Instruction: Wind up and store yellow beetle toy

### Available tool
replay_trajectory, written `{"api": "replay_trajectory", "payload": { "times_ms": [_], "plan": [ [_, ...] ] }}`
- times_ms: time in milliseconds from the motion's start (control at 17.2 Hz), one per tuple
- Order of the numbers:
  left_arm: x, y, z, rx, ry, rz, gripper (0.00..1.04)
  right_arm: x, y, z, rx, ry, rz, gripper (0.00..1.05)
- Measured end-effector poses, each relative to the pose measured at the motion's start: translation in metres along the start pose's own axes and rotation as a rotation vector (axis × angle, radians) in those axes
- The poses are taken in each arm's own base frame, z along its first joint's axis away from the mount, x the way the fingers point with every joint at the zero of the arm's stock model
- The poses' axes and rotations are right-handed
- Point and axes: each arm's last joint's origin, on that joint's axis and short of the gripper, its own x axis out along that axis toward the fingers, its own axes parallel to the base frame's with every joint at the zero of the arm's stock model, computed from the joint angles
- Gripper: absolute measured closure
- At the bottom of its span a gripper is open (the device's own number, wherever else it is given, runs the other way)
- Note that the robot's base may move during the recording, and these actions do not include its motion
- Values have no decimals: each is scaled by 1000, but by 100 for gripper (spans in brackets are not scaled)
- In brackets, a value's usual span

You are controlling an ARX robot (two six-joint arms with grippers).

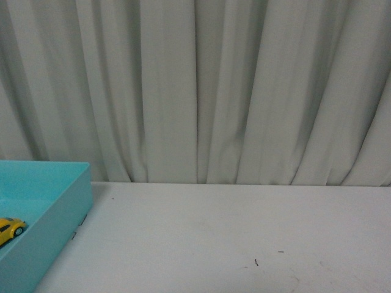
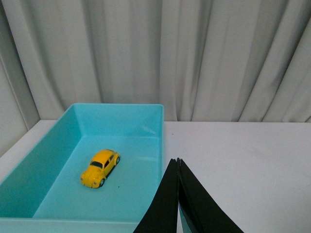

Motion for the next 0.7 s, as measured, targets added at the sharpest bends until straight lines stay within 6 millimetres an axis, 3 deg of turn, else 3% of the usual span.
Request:
{"api": "replay_trajectory", "payload": {
  "times_ms": [58,524,699],
  "plan": [
    [0,0,0,-1,0,0,98,0,0,0,0,0,0,7],
    [0,0,0,0,0,0,5,0,0,0,0,1,0,7],
    [0,0,0,-1,-1,0,7,0,0,0,0,-1,0,7]
  ]
}}
